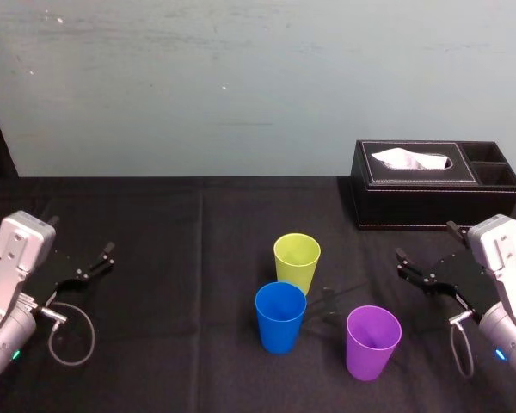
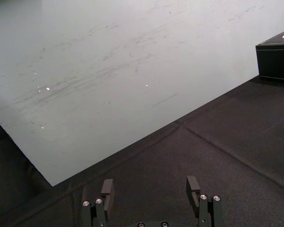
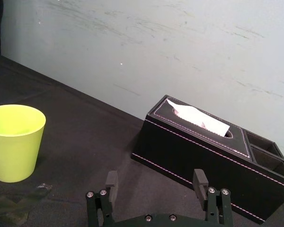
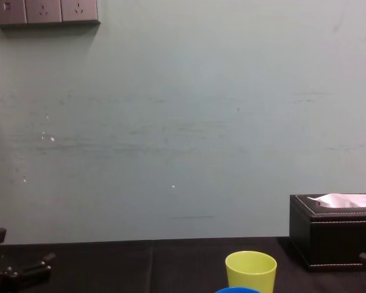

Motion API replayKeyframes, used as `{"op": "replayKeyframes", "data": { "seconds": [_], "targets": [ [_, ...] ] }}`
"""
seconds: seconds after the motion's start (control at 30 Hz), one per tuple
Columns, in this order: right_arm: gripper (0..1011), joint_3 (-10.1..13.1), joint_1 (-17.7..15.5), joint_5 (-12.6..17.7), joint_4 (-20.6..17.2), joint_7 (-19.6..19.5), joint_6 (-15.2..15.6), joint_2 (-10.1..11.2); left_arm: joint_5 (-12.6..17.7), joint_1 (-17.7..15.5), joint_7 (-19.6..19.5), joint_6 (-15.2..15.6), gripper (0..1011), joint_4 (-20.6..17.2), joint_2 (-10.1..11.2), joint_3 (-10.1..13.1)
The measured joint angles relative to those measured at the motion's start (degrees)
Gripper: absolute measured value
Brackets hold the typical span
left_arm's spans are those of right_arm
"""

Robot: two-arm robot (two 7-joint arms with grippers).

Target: Stack the three plastic cups sequentially using one hand.

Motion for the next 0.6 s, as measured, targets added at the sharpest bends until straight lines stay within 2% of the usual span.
{"op": "replayKeyframes", "data": {
  "seconds": [0.6],
  "targets": [
    [1004,0.0,0.0,0.0,0.0,0.0,0.0,0.0,0.0,0.0,0.0,0.0,1000,0.0,0.0,0.0]
  ]
}}
